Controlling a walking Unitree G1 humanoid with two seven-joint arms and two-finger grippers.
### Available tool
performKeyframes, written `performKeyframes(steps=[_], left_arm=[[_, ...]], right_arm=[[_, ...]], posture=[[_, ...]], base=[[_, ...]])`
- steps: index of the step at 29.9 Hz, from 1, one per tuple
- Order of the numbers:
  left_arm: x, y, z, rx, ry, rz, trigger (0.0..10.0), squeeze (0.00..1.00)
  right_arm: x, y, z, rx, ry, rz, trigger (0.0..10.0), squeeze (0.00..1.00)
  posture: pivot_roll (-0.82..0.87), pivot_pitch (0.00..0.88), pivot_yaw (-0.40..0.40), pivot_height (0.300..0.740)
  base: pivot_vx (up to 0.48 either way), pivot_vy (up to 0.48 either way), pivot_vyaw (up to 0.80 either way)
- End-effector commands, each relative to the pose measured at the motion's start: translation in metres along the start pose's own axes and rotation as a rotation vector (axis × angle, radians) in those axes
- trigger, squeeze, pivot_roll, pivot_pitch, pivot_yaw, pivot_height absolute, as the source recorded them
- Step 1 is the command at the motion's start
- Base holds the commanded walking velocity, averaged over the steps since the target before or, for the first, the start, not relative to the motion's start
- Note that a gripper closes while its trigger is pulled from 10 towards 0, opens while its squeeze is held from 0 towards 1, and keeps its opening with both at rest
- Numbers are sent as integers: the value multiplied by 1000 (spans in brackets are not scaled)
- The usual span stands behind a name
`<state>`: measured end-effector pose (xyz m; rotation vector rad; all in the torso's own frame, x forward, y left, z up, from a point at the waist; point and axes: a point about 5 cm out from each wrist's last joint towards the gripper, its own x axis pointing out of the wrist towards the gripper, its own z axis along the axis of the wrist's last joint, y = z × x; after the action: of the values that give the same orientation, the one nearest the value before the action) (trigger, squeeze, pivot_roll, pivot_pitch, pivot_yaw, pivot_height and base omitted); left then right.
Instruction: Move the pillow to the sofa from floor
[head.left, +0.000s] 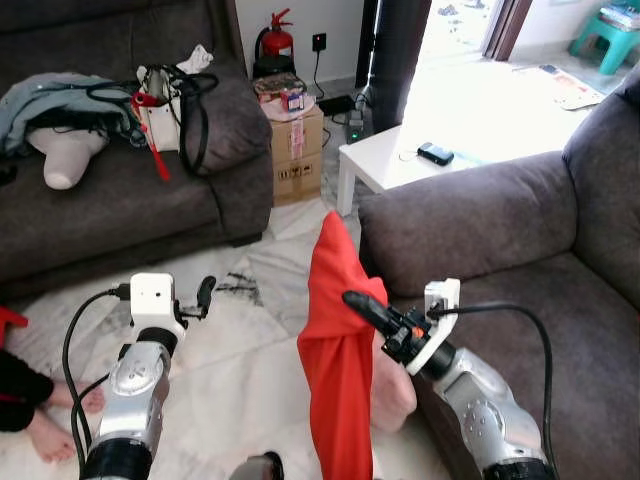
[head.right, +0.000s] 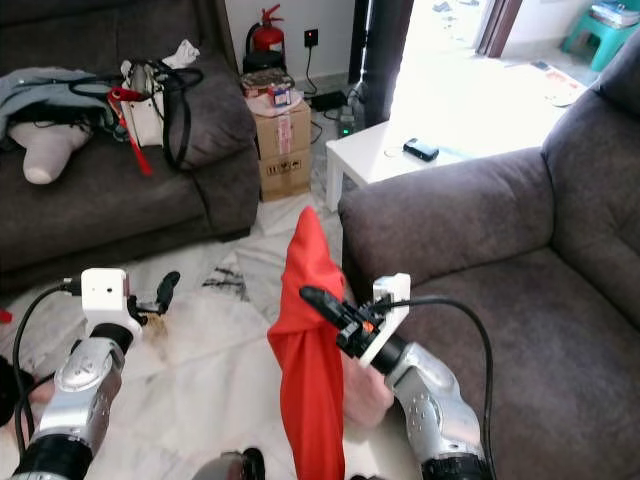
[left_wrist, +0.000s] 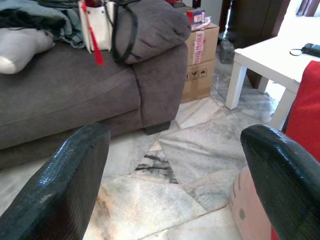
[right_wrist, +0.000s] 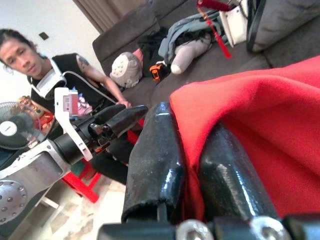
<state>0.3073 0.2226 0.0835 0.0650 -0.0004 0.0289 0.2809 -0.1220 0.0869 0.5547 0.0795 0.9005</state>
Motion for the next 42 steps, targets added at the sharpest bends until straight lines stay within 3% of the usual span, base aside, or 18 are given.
performKeyframes(steps=[1, 20, 26, 27, 28, 31, 37, 40, 42], left_arm=[[-2, 0, -3, 3, 8, -1, 10000, 0], [-1, 0, -4, 6, 8, 12, 10000, 0], [-1, 0, -4, 7, 8, 15, 10000, 0], [-1, 1, -4, 7, 9, 15, 10000, 0], [-1, 1, -4, 8, 10, 14, 10000, 0], [-1, 1, -4, 8, 10, 14, 10000, 0], [0, 1, -4, 9, 10, 12, 10000, 0], [0, 2, -3, 12, 9, 14, 10000, 0], [1, 3, -3, 16, 9, 18, 10000, 0]], right_arm=[[11, 6, 20, -68, -87, 59, 10000, 0], [12, 0, 24, -93, -87, 14, 10000, 0], [20, -2, 35, -151, -109, -32, 10000, 0], [23, 3, 38, -160, -110, -2, 10000, 0], [28, 18, 42, -167, -102, 112, 10000, 0], [30, 29, 44, -175, -86, 190, 10000, 0], [44, 74, 47, -252, -14, 465, 10000, 0], [58, 88, 54, -300, -38, 505, 10000, 0], [79, 99, 65, -345, -95, 499, 10000, 0]], posture=[[100, 70, 9, 740], [92, 91, -2, 740], [95, 96, -1, 740], [94, 97, -1, 740], [93, 97, 1, 740], [93, 98, 1, 740], [94, 100, 2, 740], [95, 102, 5, 740], [96, 100, 7, 740]], base=[[-296, 0, 0], [-78, 0, 0], [0, 0, 0], [0, 0, 0], [0, 0, 0], [0, 0, 0], [0, 0, 0], [0, 0, 0], [0, 0, 0]])
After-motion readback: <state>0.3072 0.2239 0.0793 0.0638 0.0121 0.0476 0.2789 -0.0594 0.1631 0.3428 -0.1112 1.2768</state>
